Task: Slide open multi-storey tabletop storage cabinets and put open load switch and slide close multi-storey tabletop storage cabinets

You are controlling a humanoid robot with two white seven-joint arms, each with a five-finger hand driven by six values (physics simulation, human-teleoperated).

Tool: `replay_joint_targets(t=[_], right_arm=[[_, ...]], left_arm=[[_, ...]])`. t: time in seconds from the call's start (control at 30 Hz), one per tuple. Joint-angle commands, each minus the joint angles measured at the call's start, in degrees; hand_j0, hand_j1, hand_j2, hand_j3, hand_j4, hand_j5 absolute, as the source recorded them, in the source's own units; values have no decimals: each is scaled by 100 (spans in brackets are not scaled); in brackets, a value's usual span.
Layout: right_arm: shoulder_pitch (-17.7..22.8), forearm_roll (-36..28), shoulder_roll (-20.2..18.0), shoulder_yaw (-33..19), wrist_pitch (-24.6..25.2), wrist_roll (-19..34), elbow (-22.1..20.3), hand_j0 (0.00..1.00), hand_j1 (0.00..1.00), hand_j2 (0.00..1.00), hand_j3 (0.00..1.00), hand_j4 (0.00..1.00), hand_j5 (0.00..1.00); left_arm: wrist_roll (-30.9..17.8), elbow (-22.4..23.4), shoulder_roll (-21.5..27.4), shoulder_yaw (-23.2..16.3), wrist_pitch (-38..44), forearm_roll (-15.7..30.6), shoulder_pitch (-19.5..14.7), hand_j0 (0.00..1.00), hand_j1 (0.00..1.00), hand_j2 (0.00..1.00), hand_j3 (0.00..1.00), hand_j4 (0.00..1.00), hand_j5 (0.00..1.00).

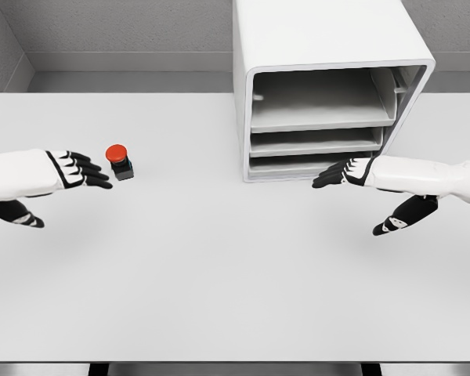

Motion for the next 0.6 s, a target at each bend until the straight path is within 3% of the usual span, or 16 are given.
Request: replay_joint_targets(t=[0.0,0.13,0.27,0.37,0.5,0.57], right_arm=[[0,-37,-8,-4,16,-2,6,100,100,100,100,100,100],[-9,-37,-8,-4,16,-2,14,100,100,100,100,100,100],[-105,-37,-16,-48,16,-2,15,100,100,100,100,100,100],[-501,-37,-8,-48,16,-2,14,100,100,100,100,100,100],[-747,-37,19,-48,16,-2,23,100,100,100,100,100,100],[-826,120,238,-48,16,-2,41,100,100,100,100,100,100]], left_arm=[[-5,12,4,-38,16,63,-9,100,100,100,100,100,100],[4,197,-66,-30,16,-86,-44,100,100,100,100,100,100],[4,724,-479,-126,16,-148,-536,100,100,100,100,100,100],[4,1383,-1050,-1136,16,-315,-1546,100,100,100,100,100,100],[-15,1682,-1560,-1497,16,-781,-1968,100,100,100,100,100,100],[-15,2016,-1709,-2086,16,-781,-2478,100,100,100,100,100,100]])
